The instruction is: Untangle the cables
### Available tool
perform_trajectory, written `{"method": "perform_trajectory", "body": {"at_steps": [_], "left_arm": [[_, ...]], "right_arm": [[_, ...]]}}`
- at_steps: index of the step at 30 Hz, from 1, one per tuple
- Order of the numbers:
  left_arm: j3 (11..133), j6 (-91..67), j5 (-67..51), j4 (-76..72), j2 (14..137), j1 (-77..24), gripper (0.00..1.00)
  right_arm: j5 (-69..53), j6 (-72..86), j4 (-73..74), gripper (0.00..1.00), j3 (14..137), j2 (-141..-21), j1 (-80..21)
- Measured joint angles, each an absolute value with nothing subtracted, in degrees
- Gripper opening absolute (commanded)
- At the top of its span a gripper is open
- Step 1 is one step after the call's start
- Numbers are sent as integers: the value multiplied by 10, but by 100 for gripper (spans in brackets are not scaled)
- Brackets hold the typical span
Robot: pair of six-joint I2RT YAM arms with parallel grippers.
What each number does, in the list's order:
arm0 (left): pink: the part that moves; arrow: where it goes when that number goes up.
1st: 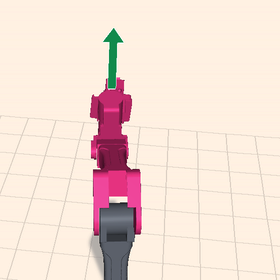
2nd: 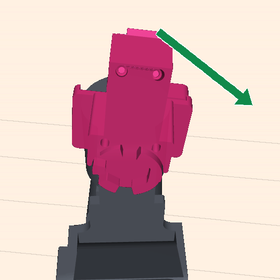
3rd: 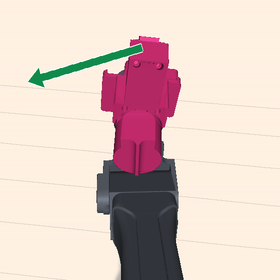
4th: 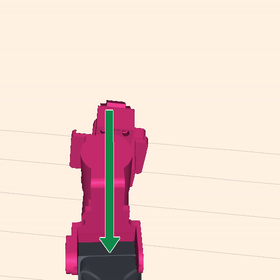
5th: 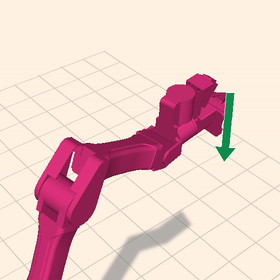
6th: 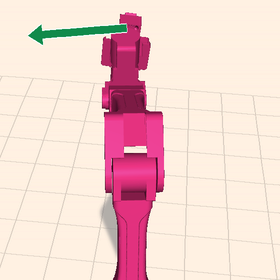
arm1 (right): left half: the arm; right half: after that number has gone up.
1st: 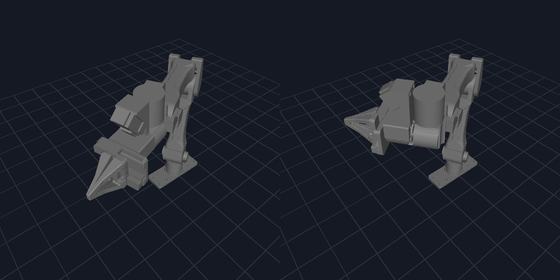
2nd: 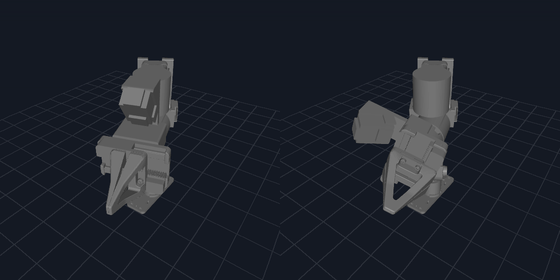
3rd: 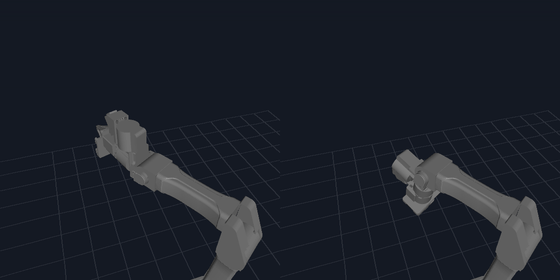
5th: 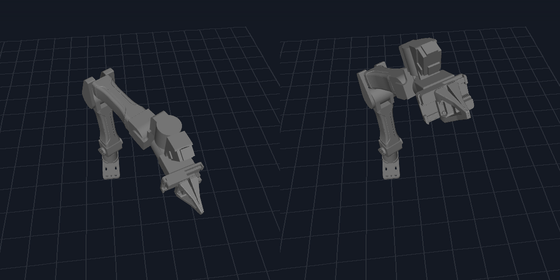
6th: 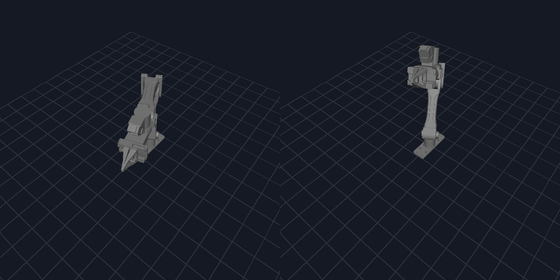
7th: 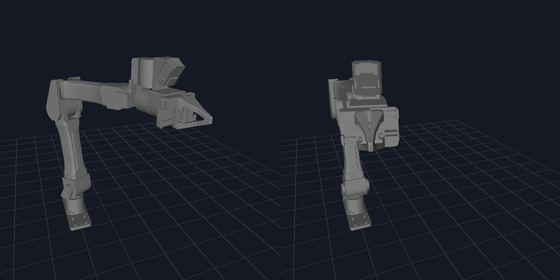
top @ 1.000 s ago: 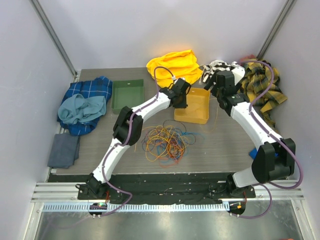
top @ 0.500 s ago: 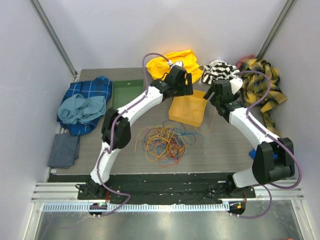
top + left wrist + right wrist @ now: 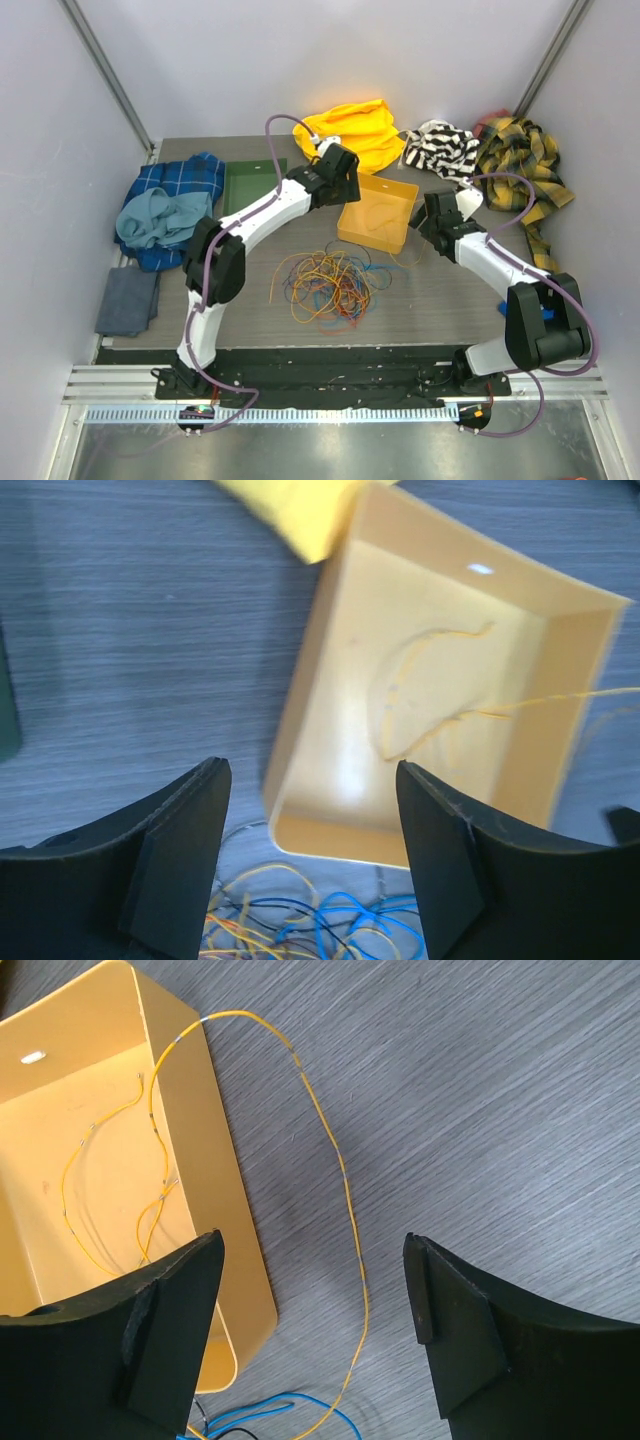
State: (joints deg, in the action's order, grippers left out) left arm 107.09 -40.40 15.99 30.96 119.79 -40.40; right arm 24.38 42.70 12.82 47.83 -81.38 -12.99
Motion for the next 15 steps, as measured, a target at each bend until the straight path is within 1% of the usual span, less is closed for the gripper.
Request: {"method": "perform_trajectory", "body": {"at_steps": [1,5,9,15], "left_arm": [[1071,-406,161,316,1205,-399,66],[1072,-418,163,340,1240,-380,56],[1072,-433,156,356,1272,-369,48],[1067,-463,117,358,1296,-372,43]], "right_arm": [[245,428,128,75,478,-814,-130],[255,433,124,69,475,-812,-130],[267,435,128,69,466,-799,-130],[275,440,134,69,458,-788,-130]]}}
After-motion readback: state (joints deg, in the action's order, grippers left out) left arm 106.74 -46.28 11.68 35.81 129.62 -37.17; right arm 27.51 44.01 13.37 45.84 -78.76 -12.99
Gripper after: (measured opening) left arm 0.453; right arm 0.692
